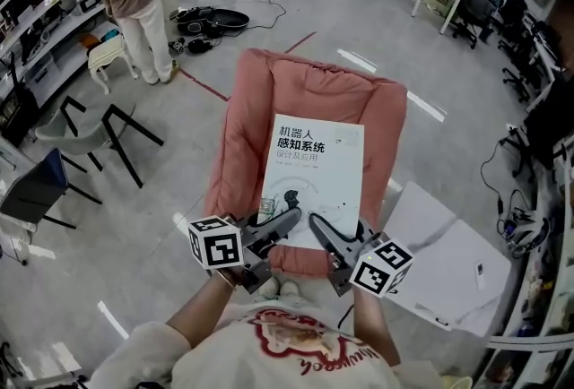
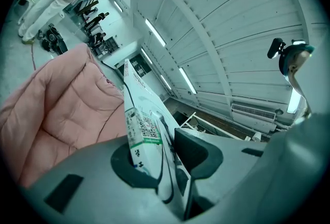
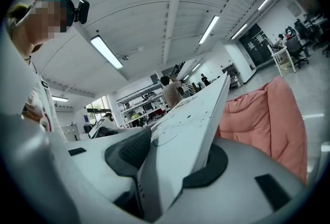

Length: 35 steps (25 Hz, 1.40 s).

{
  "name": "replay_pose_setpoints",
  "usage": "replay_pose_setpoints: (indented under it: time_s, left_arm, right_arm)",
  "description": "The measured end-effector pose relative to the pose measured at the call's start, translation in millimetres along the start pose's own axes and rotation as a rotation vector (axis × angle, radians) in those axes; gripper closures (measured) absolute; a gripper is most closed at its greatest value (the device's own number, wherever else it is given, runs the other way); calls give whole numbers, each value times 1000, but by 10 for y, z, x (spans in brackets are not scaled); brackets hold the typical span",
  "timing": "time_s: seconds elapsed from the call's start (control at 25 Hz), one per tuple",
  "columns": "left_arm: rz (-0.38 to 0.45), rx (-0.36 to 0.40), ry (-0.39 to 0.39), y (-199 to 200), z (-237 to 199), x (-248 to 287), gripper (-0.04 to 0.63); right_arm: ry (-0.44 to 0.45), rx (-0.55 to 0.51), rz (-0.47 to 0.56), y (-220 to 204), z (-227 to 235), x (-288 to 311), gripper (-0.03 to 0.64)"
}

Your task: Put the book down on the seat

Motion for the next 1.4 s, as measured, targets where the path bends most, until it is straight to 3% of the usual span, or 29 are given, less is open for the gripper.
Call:
replay_pose_setpoints:
  time_s: [0.24, 0.4, 0.72, 1.24, 1.4]
  left_arm:
    - [16, -1, 21, -77, -115, 86, 503]
    - [24, -3, 29, -97, -441, 161, 503]
    - [3, -65, 83, -81, -646, 222, 503]
    - [-6, -124, 144, -21, -518, 236, 503]
    - [-11, -189, 131, -45, -459, 244, 503]
  right_arm:
    - [28, 8, -4, -107, 141, -12, 433]
    - [37, 11, -9, -337, 353, 115, 433]
    - [37, 81, -52, -467, 510, 223, 433]
    - [49, 168, -108, -337, 505, 221, 433]
    - [20, 192, -176, -259, 470, 174, 433]
Point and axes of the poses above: the fingertips, and each gripper's own axes: x forward along the fingers, z to its right, y out of its top, the point moved 4 cm from there along -x, backward along the fingers, and after that the axes turned 11 degrees about -x, right-handed, at the moved point
